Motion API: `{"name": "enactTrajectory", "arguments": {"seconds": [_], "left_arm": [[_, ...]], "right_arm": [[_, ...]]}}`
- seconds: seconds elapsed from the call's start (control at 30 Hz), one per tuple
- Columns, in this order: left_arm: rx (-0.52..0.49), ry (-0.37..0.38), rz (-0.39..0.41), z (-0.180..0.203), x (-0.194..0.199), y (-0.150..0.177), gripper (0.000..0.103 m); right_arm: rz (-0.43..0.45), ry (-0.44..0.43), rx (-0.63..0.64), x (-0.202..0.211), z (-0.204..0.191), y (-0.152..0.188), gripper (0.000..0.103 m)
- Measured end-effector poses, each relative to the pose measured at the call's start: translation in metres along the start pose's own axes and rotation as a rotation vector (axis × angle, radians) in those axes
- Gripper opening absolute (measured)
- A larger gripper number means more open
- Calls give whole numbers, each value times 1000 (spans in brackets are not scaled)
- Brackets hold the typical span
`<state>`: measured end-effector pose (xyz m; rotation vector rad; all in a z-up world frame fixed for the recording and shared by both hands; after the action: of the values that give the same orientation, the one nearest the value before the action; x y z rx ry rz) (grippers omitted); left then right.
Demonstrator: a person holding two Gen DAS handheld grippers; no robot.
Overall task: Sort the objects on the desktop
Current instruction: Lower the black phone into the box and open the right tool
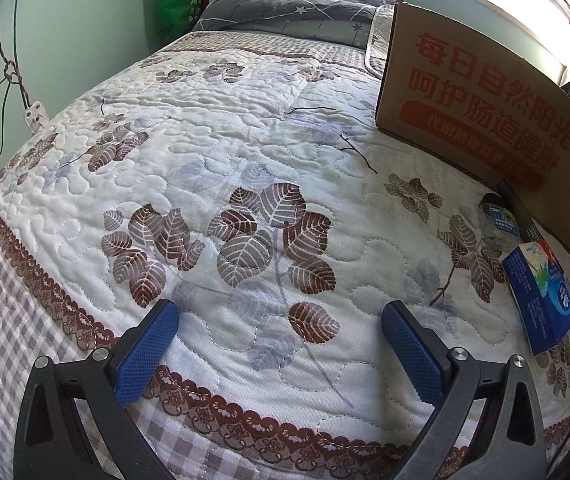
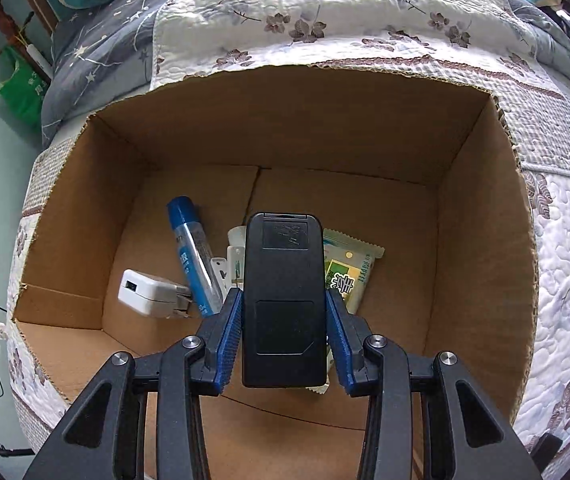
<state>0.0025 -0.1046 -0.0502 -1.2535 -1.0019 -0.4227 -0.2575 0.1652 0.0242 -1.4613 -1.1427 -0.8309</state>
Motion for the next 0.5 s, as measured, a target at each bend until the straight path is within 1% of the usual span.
{"name": "enactTrajectory", "arguments": {"seconds": [0.13,0.23,0.33,0.43,0.47,0.5], "left_arm": [[0,1,0,0,0,0,103],[0,0,0,0,0,0,103],[0,0,0,0,0,0,103],[-1,-2,-1,0,0,0,103],[-2,-3,-1,0,0,0,103],[-1,-2,-1,0,0,0,103]], "right_arm": [[4,-40,-52,0,6,0,41],[24,-60,-53,11,7,1,47],[69,-89,-20,40,3,9,47],[112,-118,47,78,-7,30,48],[127,-121,71,92,-10,40,53],[142,-115,94,106,-11,53,62]]}}
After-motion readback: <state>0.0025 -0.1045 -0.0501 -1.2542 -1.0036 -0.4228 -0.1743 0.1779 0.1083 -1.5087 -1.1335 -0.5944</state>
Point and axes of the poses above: each gripper's, at about its wrist camera, not at the fingertips, and x roughly against the way its jaws point, z to its right, y to its underside, the point moved 7 cm from there along -x, roughly the way its jaws point
